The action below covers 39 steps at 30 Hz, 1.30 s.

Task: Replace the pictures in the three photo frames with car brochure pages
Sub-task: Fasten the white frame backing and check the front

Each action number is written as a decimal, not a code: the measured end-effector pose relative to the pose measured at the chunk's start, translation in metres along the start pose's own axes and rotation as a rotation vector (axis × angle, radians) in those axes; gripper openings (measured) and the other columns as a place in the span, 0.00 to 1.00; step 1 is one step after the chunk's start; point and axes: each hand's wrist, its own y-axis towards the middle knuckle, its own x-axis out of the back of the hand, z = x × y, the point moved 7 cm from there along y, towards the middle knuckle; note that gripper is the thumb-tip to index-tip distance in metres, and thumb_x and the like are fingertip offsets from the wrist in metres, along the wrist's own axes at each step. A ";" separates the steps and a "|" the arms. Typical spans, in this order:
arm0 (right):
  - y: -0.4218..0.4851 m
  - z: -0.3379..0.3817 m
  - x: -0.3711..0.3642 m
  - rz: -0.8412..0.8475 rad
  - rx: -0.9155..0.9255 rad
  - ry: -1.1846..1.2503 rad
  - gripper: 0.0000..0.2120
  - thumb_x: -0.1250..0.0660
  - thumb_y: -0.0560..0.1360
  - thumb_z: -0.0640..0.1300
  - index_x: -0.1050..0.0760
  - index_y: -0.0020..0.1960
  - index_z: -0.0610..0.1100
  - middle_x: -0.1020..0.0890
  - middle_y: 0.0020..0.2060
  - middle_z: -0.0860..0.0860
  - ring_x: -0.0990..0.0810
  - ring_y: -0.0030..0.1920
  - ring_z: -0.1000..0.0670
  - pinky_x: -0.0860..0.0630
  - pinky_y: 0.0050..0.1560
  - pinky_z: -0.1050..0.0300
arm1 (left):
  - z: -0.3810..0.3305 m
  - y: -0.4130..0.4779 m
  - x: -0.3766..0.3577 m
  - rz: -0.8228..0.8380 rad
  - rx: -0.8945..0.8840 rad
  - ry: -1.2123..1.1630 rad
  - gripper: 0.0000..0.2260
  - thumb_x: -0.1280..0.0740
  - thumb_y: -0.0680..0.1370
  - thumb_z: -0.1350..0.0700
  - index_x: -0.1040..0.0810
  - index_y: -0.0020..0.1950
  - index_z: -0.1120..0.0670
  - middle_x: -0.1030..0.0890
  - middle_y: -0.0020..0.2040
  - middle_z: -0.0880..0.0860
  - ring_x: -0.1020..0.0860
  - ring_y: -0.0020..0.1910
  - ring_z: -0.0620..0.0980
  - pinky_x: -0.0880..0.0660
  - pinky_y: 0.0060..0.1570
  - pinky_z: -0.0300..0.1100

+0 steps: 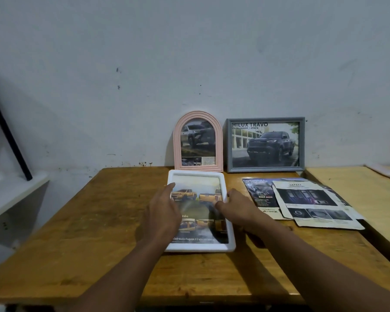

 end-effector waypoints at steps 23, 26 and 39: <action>0.060 0.115 -0.058 -0.163 0.589 0.062 0.44 0.32 0.76 0.46 0.57 0.79 0.61 0.35 0.73 0.53 0.31 0.71 0.49 0.21 0.60 0.42 | 0.055 0.072 0.053 -0.067 -0.195 -0.032 0.35 0.41 0.83 0.45 0.61 0.82 0.41 0.68 0.81 0.42 0.58 0.78 0.41 0.47 0.70 0.45; 0.083 0.129 -0.076 -0.168 0.622 0.063 0.44 0.31 0.76 0.46 0.59 0.79 0.62 0.41 0.77 0.55 0.36 0.74 0.49 0.24 0.65 0.44 | 0.074 0.091 0.057 -0.087 -0.171 -0.023 0.35 0.44 0.81 0.42 0.61 0.82 0.42 0.69 0.80 0.42 0.58 0.80 0.43 0.51 0.72 0.46; 0.196 0.165 -0.114 -0.241 0.723 0.068 0.43 0.32 0.78 0.41 0.57 0.81 0.54 0.42 0.74 0.57 0.42 0.59 0.83 0.38 0.44 0.86 | 0.133 0.190 0.033 -0.122 -0.152 0.007 0.34 0.44 0.84 0.45 0.64 0.81 0.40 0.70 0.80 0.39 0.54 0.77 0.37 0.46 0.68 0.39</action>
